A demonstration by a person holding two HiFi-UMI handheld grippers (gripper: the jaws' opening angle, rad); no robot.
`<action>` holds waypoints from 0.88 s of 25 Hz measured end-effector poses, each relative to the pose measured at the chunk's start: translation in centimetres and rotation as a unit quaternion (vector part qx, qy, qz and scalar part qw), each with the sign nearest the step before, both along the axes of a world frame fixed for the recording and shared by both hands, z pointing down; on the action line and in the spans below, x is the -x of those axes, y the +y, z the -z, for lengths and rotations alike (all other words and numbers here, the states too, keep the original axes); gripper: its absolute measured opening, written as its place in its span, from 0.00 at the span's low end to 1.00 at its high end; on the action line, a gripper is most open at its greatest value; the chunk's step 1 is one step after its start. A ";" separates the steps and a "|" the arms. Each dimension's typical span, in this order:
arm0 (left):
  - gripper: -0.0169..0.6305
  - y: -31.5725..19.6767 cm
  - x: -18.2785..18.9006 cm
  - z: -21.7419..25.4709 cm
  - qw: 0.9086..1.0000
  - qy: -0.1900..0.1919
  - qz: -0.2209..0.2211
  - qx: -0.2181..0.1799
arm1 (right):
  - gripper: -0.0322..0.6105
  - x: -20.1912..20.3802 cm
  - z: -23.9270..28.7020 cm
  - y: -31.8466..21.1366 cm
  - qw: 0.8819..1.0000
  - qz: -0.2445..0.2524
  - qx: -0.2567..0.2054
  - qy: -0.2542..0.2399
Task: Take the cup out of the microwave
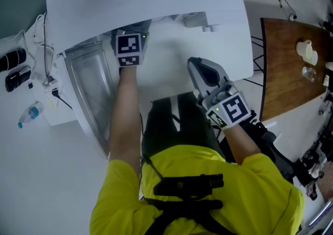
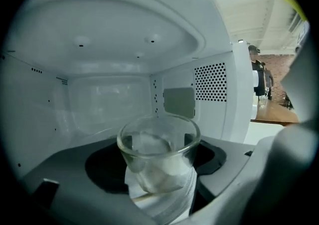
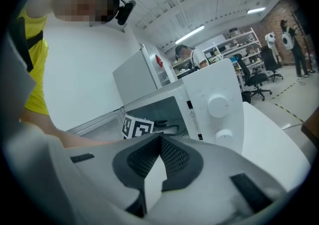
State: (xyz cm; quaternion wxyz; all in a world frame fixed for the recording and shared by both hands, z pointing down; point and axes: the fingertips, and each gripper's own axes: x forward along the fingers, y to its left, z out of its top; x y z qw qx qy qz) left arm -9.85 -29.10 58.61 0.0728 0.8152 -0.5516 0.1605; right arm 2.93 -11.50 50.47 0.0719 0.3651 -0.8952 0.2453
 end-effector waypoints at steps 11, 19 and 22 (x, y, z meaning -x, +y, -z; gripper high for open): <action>0.57 5.4 0.4 2.2 0.997 0.062 0.038 -0.014 | 0.06 -0.9 -0.3 -0.5 1.000 -0.022 0.005 -0.006; 0.57 14.7 -1.7 0.5 0.997 0.050 0.056 0.007 | 0.06 -3.4 0.0 0.5 0.999 -0.041 0.000 0.003; 0.57 17.2 -1.1 -1.8 0.994 0.057 0.088 0.032 | 0.06 -4.0 0.0 1.3 1.000 -0.028 0.000 0.008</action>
